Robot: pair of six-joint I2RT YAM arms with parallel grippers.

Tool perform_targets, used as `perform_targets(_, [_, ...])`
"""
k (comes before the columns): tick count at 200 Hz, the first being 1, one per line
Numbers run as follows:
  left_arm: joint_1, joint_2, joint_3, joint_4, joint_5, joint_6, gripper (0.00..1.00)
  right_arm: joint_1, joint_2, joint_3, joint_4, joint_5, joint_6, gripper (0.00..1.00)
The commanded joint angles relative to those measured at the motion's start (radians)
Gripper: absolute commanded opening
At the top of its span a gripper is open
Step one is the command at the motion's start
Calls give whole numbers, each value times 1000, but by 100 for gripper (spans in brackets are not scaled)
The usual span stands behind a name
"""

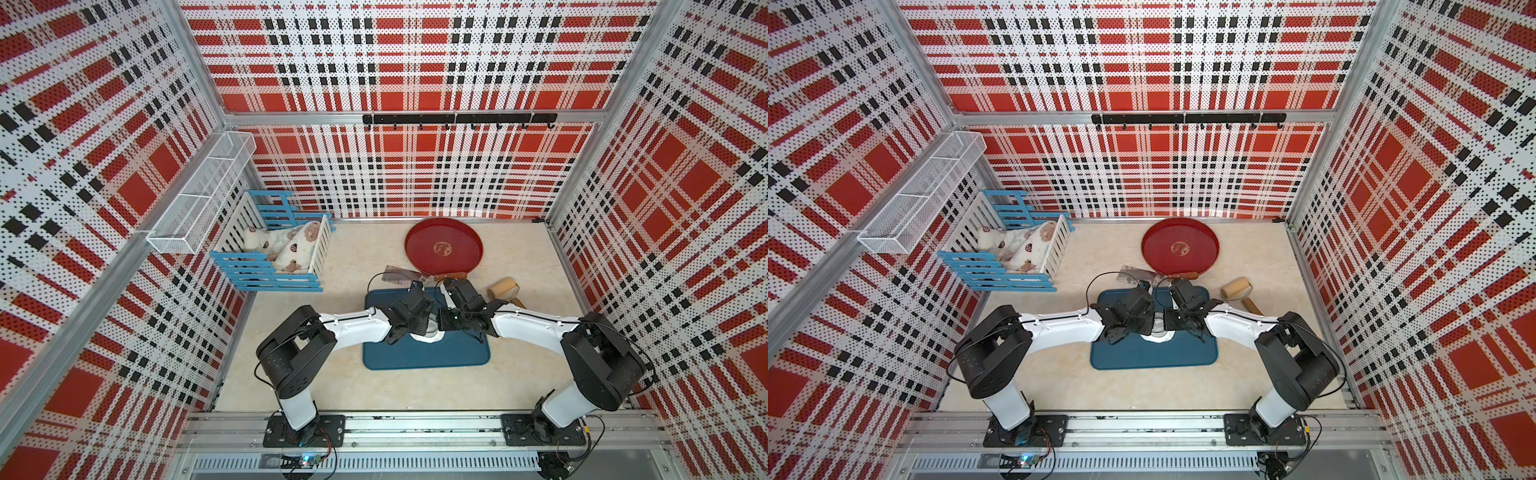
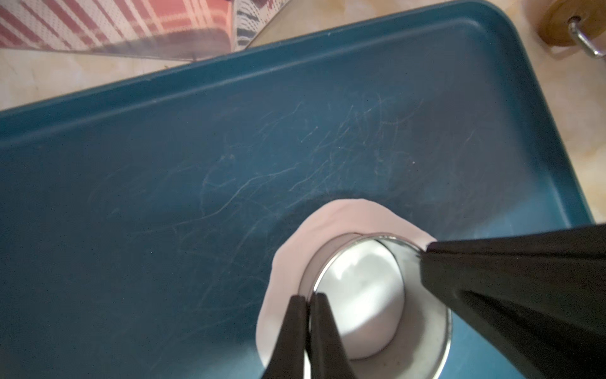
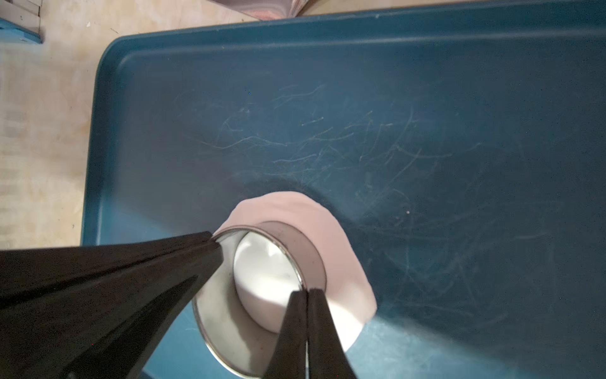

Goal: Roll out the dumpling wrappers from the dough
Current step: Press the dumpling wrapper on the work surface.

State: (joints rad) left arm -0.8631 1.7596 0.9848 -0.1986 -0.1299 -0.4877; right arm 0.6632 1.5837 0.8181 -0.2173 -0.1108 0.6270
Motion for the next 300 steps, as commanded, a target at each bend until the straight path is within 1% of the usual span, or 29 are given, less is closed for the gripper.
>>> perform_targets(1, [-5, 95, -22, -38, 108, 50, 0, 47, 32, -88, -182, -51, 77, 0])
perform_targets(14, [-6, 86, -25, -38, 105, 45, 0, 47, 16, -84, -195, -30, 68, 0])
perform_targets(35, [-14, 70, -37, -39, 92, 23, 0, 46, 31, -48, -220, 2, 26, 0])
perform_targets(68, [-52, 47, -83, -26, 63, -55, 0, 38, 81, 14, -227, 22, -62, 0])
perform_targets(75, [-61, 42, -97, -16, 62, -78, 0, 31, 90, 27, -226, 18, -67, 0])
perform_targets(80, [-66, 38, -110, -6, 64, -95, 0, 27, 98, 33, -219, 16, -109, 0])
perform_targets(102, [-96, 17, -154, 21, 66, -170, 0, 0, 125, 57, -200, -10, -168, 0])
perform_targets(132, [-145, -24, -202, 59, 57, -282, 0, -35, 160, 94, -202, -31, -227, 0])
perform_targets(155, [-163, -26, -227, 102, 77, -321, 0, -40, 174, 117, -209, -49, -249, 0])
perform_targets(170, [-160, -19, -229, 108, 74, -316, 0, -39, 174, 116, -211, -62, -253, 0])
perform_targets(196, [-130, 0, -217, 106, 98, -257, 0, -40, 164, 92, -214, -68, -235, 0])
perform_targets(229, [-77, 40, -157, 53, 146, -112, 0, -38, 154, 38, -218, -85, -166, 0])
perform_targets(254, [-48, 86, -87, -25, 147, 3, 0, -14, 146, -9, -217, -101, -92, 0])
perform_targets(275, [-27, 106, -64, -56, 142, 37, 0, 22, 118, -42, -205, -102, -20, 0])
perform_targets(300, [-24, 93, -77, -58, 138, 26, 0, 35, 98, -52, -203, -82, 0, 0])
